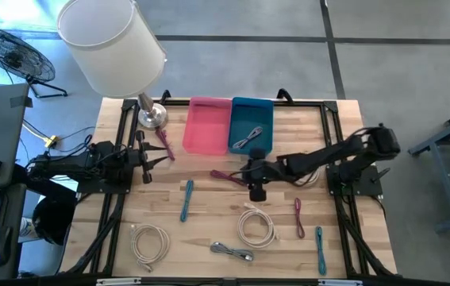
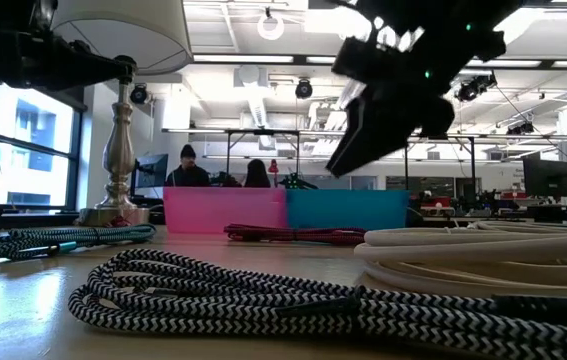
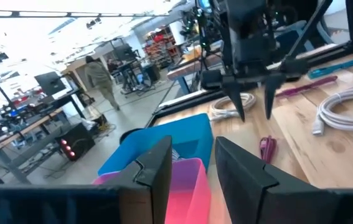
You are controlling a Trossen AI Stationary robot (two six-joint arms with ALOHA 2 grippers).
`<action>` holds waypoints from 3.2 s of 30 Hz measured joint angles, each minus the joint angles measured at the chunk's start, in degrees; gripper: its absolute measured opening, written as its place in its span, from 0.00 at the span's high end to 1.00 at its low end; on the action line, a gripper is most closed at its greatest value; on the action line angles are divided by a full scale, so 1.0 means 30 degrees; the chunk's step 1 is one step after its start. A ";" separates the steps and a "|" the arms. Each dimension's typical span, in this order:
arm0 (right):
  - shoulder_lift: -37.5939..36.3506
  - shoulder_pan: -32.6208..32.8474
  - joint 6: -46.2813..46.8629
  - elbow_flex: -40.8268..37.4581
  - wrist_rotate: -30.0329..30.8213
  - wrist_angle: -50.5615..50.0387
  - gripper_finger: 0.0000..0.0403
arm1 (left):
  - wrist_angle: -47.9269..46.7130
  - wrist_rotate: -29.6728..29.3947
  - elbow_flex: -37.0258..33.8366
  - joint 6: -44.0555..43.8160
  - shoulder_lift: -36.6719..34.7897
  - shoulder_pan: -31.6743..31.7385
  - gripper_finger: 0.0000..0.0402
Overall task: Pick & Place USB Port
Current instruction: Put the middle pink charger cable into the blue bin, then put the top light brown hdmi cable into the pink bin
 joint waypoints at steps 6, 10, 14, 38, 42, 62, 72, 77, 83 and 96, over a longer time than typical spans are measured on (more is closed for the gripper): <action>0.1229 0.0000 0.1256 0.0000 0.0125 0.0347 0.52 | -0.0028 -0.0009 0.0000 -0.0007 0.0000 -0.0002 0.70; 0.1815 0.0000 0.1566 0.0000 0.0281 0.0402 0.52 | -0.0215 0.0341 0.0000 -0.0029 0.0000 -0.0003 0.70; 0.2284 -0.0007 0.1854 0.0000 0.0288 0.0351 0.52 | -0.0510 0.0503 0.0000 -0.0168 0.0010 -0.0007 0.70; 0.3204 -0.0750 0.2750 0.0007 -0.1259 -0.0534 0.90 | -0.0495 0.0481 0.0000 -0.0175 0.0007 -0.0005 0.70; 0.3074 -0.0507 0.2507 0.0000 -0.0604 -0.0605 0.90 | -0.0759 0.0464 0.0000 -0.0175 0.0000 -0.0002 0.70; -0.1482 -0.1544 0.1458 0.6513 0.7732 -1.2516 0.90 | -0.1284 -0.0559 0.0000 -0.0029 0.0000 -0.0001 0.70; -0.1328 -0.7021 0.1188 0.6273 0.4932 -1.3888 0.90 | -0.1317 -0.0726 0.0000 -0.0009 0.0000 -0.0002 0.70; -0.1044 -0.8314 0.1851 0.6273 0.2899 -1.3370 0.84 | -0.1357 -0.0729 0.0000 0.0024 0.0000 -0.0005 0.70; -0.1044 -0.8335 0.1585 0.6273 0.1411 -1.3270 0.53 | -0.1844 -0.0721 0.0000 0.0036 0.0000 -0.0006 0.70; -0.1073 -0.8109 0.3615 0.6273 0.0047 -1.8442 0.40 | -0.2191 -0.0714 0.0000 0.0036 0.0007 -0.0005 0.70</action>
